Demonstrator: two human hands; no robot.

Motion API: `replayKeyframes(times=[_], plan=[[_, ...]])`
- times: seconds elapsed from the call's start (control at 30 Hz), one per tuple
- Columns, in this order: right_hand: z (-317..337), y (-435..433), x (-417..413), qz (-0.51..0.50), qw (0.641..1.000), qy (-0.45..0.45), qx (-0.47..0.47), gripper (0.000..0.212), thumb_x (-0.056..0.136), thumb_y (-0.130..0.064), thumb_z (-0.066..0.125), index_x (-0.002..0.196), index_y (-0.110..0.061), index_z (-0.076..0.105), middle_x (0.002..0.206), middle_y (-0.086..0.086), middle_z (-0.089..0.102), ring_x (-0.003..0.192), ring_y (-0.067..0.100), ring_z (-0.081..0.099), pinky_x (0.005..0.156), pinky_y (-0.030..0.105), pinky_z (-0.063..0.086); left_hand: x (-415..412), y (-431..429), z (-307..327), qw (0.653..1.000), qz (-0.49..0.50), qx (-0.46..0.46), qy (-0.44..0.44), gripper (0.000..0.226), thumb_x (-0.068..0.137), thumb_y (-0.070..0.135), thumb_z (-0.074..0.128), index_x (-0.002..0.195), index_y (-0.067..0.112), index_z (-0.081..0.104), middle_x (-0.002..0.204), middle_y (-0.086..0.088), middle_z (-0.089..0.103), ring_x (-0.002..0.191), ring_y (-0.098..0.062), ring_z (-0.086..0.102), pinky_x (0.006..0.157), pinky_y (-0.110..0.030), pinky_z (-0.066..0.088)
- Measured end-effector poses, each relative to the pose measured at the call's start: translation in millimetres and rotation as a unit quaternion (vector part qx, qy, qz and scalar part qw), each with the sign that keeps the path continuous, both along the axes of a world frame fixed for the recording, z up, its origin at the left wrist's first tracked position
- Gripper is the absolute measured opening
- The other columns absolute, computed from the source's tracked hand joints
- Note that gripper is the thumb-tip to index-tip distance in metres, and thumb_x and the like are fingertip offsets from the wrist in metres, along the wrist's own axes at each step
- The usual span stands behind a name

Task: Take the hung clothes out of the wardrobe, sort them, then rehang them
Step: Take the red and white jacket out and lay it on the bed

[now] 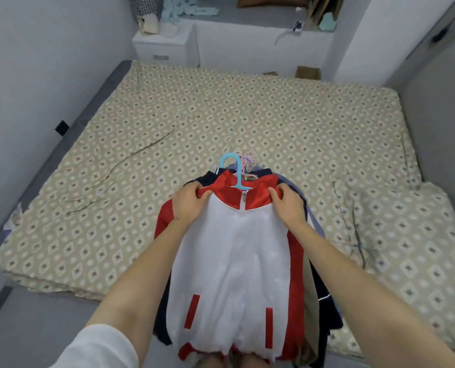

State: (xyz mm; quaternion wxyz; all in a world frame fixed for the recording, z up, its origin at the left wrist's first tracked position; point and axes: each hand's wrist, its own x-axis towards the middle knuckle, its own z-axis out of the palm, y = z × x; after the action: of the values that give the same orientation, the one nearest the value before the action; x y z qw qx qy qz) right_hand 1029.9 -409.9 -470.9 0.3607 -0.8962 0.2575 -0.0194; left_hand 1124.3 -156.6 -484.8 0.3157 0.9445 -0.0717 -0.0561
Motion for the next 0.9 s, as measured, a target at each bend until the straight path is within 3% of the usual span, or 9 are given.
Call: replayKeyframes(times=[0.23,0.43,0.57,0.7,0.8,0.9], plan=[[-64.2,-22.4,43.2,0.019,0.997,0.058,-0.036,0.026,0.097,-0.036,0.053,0.101,-0.01,0.059,0.095,0.008,0.066,0.095,0.033,0.059,0.083,0.049,0.047,49.0,-35.8,-74.3,0.999,0.008,0.007,0.052,0.022,0.087,0.041,0.067,0.089,0.02,0.061,0.086,0.003,0.065,0.088,-0.024,0.06,0.09,-0.044,0.043],[-103.2,-28.7,59.7,0.046,0.987,0.105,-0.109,0.026,0.095,-0.024,0.058,0.118,-0.015,0.061,0.112,0.007,0.062,0.11,0.03,0.051,0.091,0.044,0.038,78.5,-32.8,-114.9,0.995,0.007,-0.033,0.097,0.016,0.083,0.04,0.067,0.086,0.025,0.061,0.084,0.01,0.064,0.083,-0.016,0.06,0.086,-0.045,0.049],[-111.9,-26.1,57.3,0.031,0.988,0.104,-0.113,0.036,0.091,-0.024,0.061,0.126,-0.017,0.059,0.122,0.006,0.054,0.119,0.028,0.043,0.099,0.042,0.03,84.7,-25.5,-131.5,0.998,-0.008,-0.015,0.068,0.037,0.084,0.044,0.069,0.112,0.021,0.067,0.112,0.003,0.068,0.107,-0.02,0.061,0.093,-0.042,0.047],[-115.4,-21.9,51.6,0.017,0.985,0.107,-0.135,0.046,0.087,-0.03,0.066,0.13,-0.018,0.054,0.124,0.005,0.05,0.119,0.026,0.042,0.101,0.04,0.027,86.5,-15.2,-135.3,0.997,-0.035,-0.014,0.061,0.051,0.081,0.052,0.061,0.118,0.018,0.066,0.116,0.0,0.07,0.109,-0.021,0.062,0.093,-0.037,0.046],[-116.9,-17.3,53.6,0.014,0.985,0.128,-0.116,0.043,0.088,-0.029,0.065,0.126,-0.015,0.053,0.12,0.005,0.052,0.115,0.027,0.046,0.099,0.041,0.03,88.8,-7.6,-137.2,0.991,-0.095,0.063,0.073,0.052,0.08,0.056,0.056,0.116,0.02,0.066,0.11,-0.001,0.069,0.106,-0.026,0.06,0.091,-0.043,0.046],[-117.4,-14.0,54.0,0.011,0.985,0.148,-0.088,0.028,0.088,-0.023,0.062,0.111,-0.009,0.054,0.109,0.009,0.058,0.104,0.03,0.053,0.089,0.043,0.043,87.8,-3.3,-138.1,0.973,-0.147,0.142,0.104,0.037,0.09,0.049,0.058,0.109,0.018,0.063,0.1,-0.002,0.068,0.099,-0.03,0.06,0.08,-0.043,0.045]])
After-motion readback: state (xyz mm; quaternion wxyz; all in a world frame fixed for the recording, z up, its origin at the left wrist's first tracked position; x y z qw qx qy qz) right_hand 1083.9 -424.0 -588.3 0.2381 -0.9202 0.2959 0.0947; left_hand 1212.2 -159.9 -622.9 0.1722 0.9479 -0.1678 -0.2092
